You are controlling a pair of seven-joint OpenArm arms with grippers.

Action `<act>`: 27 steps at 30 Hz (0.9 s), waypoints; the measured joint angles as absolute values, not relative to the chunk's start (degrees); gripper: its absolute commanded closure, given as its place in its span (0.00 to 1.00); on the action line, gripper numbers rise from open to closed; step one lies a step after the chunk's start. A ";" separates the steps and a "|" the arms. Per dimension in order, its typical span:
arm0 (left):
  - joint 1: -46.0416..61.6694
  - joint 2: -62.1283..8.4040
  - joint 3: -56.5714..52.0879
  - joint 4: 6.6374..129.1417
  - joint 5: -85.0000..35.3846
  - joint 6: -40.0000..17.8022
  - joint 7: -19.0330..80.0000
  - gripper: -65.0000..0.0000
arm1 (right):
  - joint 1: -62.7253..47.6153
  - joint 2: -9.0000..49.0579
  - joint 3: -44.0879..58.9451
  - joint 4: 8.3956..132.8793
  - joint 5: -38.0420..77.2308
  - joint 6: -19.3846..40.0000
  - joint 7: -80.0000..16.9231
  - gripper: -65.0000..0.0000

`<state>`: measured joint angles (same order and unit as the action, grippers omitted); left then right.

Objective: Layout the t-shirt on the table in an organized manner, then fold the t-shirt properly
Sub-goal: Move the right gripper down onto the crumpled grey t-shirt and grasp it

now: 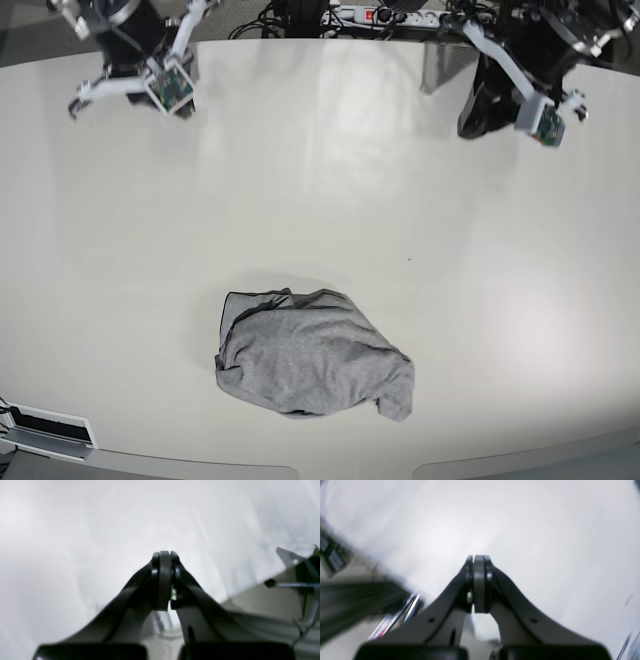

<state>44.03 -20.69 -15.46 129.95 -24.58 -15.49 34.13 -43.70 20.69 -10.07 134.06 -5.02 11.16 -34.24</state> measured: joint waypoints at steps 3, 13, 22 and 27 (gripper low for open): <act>39.46 -20.84 -15.51 128.84 -25.15 -15.53 31.29 1.00 | -38.94 20.62 -10.13 134.06 -0.47 12.99 -33.06 1.00; 27.44 -21.82 -12.84 117.58 -25.26 -15.57 28.32 1.00 | -23.68 15.51 -10.39 129.88 6.83 18.28 -29.23 1.00; 12.14 -23.38 -0.71 100.12 -22.00 -17.76 28.60 1.00 | -1.56 11.00 -17.58 102.59 8.95 22.65 -27.70 1.00; 8.40 -23.46 -0.47 99.96 -20.97 -19.75 28.34 1.00 | 10.31 6.24 -20.56 86.96 5.52 23.11 -27.38 0.73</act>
